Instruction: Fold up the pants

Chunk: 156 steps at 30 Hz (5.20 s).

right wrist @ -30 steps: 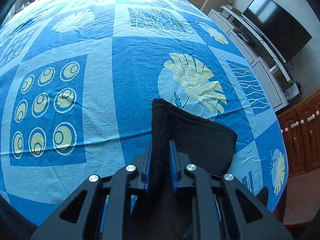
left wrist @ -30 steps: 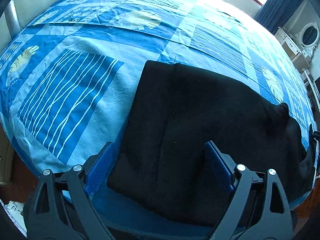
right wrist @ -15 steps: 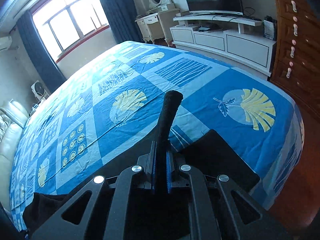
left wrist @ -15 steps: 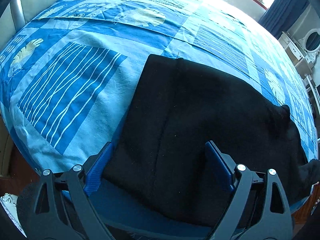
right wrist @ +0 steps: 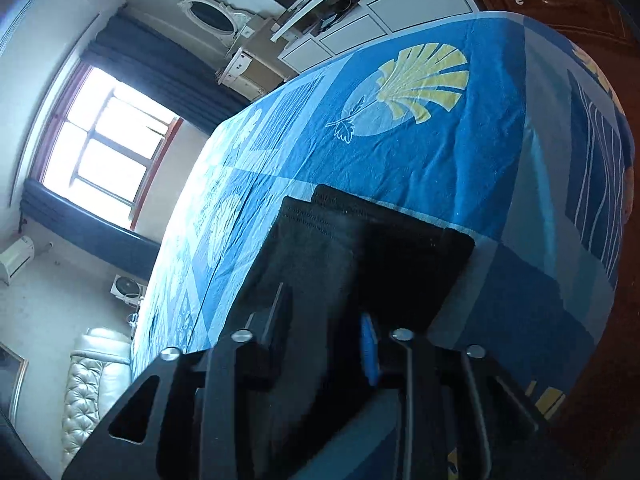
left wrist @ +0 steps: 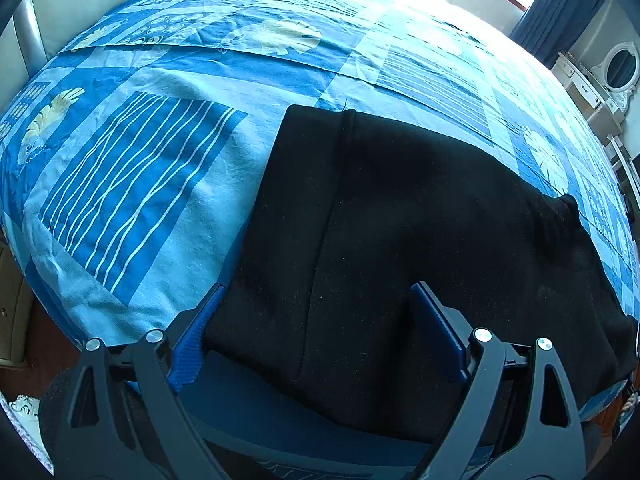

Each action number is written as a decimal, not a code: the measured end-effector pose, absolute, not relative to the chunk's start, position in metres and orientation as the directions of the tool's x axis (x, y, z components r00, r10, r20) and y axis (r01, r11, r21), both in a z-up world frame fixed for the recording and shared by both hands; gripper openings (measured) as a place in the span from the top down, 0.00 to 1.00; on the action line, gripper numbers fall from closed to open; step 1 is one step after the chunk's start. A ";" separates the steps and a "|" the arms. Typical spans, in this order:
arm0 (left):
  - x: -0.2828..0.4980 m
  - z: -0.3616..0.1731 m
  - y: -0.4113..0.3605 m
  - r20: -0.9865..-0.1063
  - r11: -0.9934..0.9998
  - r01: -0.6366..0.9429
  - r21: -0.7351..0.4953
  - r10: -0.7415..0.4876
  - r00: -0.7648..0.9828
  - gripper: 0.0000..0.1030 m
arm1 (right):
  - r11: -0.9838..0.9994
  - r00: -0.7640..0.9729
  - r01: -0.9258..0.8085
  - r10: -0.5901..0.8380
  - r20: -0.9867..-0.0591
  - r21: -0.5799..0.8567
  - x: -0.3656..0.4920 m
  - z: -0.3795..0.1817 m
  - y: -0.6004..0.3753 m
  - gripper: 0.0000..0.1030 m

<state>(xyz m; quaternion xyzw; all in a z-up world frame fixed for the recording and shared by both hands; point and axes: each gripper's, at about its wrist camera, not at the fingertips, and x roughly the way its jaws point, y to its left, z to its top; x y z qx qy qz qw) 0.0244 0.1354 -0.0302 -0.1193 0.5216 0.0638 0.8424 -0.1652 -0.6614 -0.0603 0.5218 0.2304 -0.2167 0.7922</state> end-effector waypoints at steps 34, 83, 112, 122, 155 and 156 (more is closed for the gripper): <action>0.025 -0.037 0.137 -0.894 0.956 -0.261 -0.138 -0.006 0.448 0.08 | 0.780 0.593 0.571 -0.177 -0.785 0.256 -0.070 -0.016 -0.701 0.49; 0.012 -0.020 0.125 -0.846 0.977 -0.181 -0.114 0.000 0.533 0.03 | 0.499 0.683 0.357 0.438 -0.585 0.790 -0.133 -0.080 -0.737 0.38; 0.011 -0.028 0.131 -0.870 0.978 -0.150 -0.144 -0.052 0.491 0.03 | 0.760 0.663 -0.071 0.520 -0.539 0.646 -0.044 0.100 -0.469 0.74; 0.009 -0.015 0.127 -0.853 0.980 -0.144 -0.136 -0.042 0.521 0.03 | 0.826 0.530 -0.114 0.520 -0.669 0.551 -0.012 0.043 -0.348 0.74; 0.006 -0.016 0.120 -0.856 0.980 -0.148 -0.132 -0.037 0.516 0.03 | 0.990 0.424 -0.101 0.134 -0.896 0.100 -0.037 -0.025 -0.256 0.81; 0.006 -0.016 0.120 -0.856 0.980 -0.149 -0.133 -0.037 0.516 0.03 | 0.985 0.422 -0.088 0.171 -0.890 0.148 -0.036 -0.024 -0.261 0.86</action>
